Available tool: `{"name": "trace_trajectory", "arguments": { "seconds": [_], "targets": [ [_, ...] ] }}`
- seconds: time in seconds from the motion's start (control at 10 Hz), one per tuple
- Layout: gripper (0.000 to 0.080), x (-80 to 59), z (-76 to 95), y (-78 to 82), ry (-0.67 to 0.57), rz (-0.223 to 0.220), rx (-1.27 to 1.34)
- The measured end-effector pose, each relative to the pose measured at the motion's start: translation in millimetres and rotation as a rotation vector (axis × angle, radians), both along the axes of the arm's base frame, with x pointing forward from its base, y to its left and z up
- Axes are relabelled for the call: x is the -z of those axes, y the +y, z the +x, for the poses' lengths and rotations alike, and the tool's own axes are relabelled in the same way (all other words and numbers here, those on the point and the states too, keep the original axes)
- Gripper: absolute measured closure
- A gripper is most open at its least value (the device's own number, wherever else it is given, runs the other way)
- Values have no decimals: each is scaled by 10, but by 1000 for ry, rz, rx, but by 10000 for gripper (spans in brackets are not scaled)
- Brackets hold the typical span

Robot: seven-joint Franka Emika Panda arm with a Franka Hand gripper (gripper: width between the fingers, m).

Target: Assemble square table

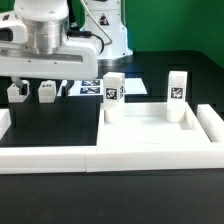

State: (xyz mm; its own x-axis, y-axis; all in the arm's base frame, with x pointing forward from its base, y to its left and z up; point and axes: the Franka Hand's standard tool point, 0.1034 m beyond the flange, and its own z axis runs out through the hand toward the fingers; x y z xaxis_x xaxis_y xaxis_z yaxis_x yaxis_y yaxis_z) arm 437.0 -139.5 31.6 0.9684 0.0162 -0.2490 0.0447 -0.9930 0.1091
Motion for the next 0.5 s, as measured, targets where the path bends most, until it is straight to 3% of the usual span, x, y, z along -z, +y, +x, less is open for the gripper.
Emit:
{"name": "trace_trajectory", "arguments": {
  "seconds": [0.3,0.5],
  "targets": [
    [150,61,-256,35,130,39,-9],
    [150,72,-365,-43,167,55,-42]
  ]
}}
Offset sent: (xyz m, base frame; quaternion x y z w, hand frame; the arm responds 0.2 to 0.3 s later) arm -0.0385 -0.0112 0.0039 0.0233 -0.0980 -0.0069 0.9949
